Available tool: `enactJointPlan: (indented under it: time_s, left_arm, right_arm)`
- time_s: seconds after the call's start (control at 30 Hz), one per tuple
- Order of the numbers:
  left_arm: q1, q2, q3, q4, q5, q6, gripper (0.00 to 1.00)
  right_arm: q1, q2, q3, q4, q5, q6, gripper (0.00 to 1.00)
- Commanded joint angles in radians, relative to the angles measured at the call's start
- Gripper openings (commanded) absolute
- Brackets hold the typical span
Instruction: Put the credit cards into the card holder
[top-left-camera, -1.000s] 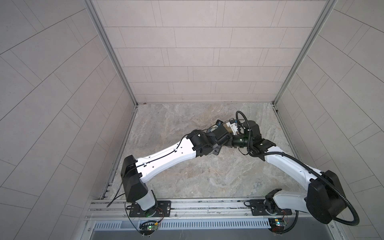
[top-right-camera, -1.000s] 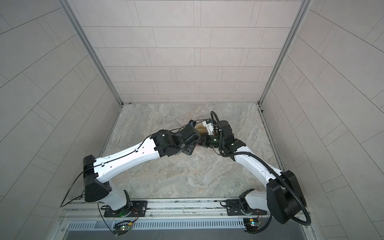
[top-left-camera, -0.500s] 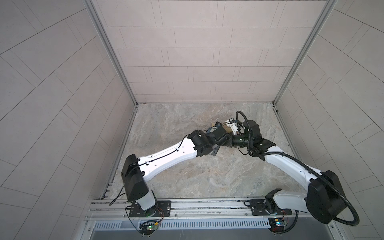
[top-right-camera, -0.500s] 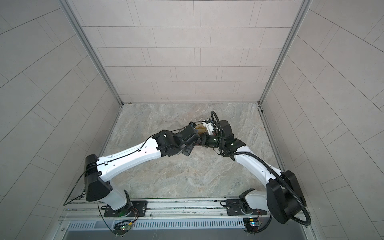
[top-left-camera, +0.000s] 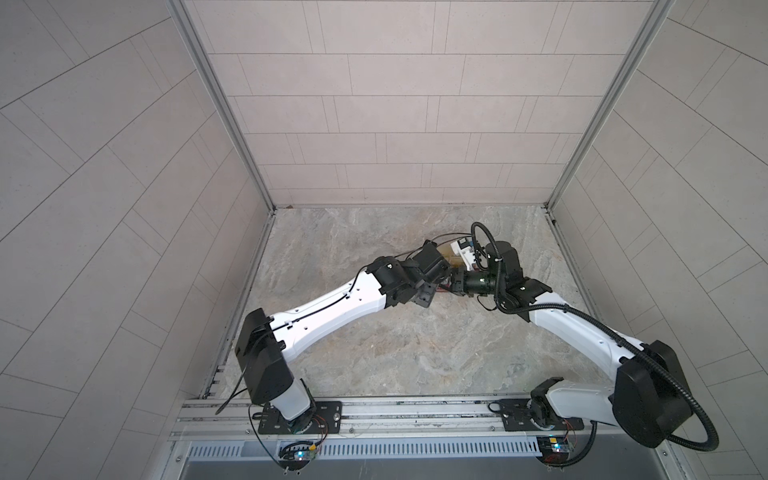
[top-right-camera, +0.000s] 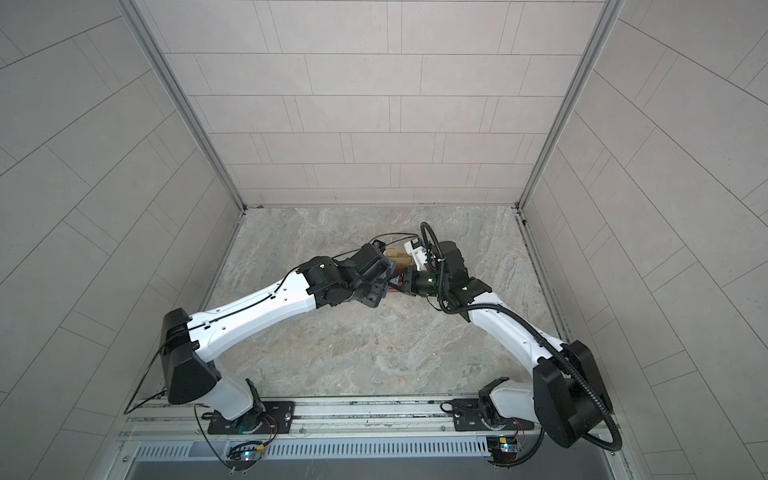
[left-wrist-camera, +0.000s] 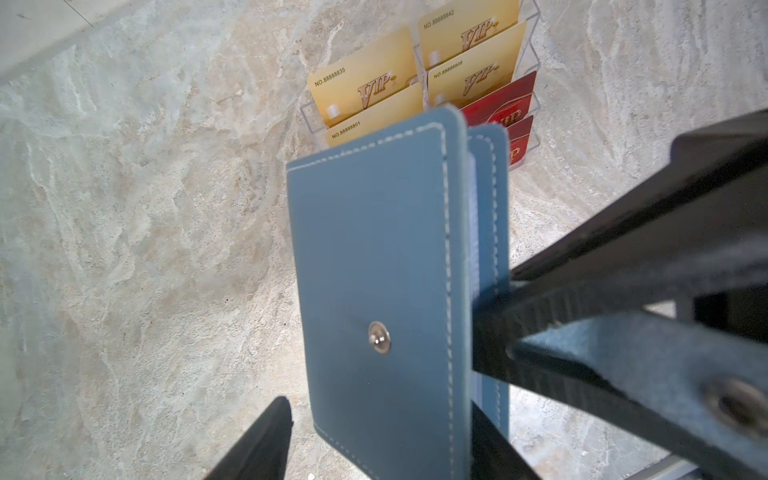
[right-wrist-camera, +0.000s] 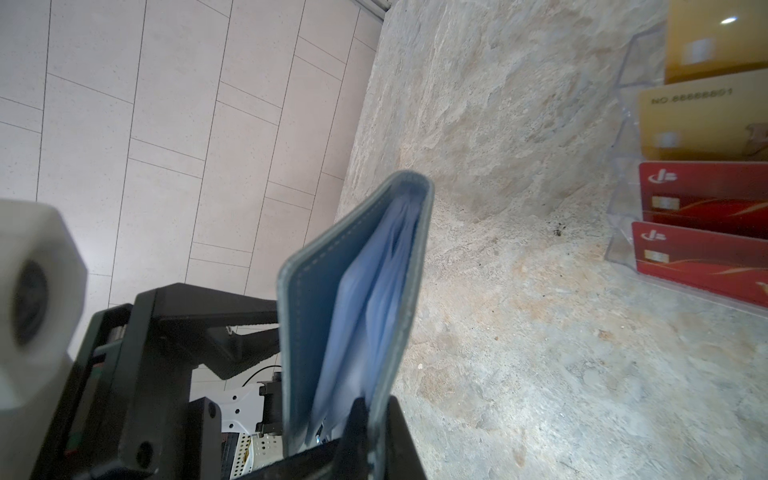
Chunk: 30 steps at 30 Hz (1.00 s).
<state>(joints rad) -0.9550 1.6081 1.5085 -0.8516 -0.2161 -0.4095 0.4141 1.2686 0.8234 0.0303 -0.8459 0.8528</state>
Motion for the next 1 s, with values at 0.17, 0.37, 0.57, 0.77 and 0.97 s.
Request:
enactJointPlan:
  time_s: [0.17,0.37,0.57,0.77,0.97]
  left_arm:
    - [0.033,-0.05,-0.035,0.048,0.037,-0.002,0.66]
    - [0.035,-0.081,-0.047,0.083,0.026,-0.008,0.66]
    - [0.035,-0.055,-0.031,0.032,0.0,0.002,0.65]
    - [0.035,-0.055,-0.031,0.042,0.016,0.015,0.65]
    - [0.036,-0.04,-0.034,0.025,-0.013,0.017,0.65]
  right_arm:
    - [0.004,0.008,0.039,0.004,-0.026,-0.013,0.0]
    - [0.005,0.021,0.047,0.012,-0.045,-0.006,0.0]
    - [0.011,0.014,0.059,0.014,-0.045,-0.002,0.0]
    - [0.017,0.023,0.074,-0.003,-0.047,-0.006,0.0]
    - [0.02,0.019,0.082,-0.017,-0.047,-0.013,0.0]
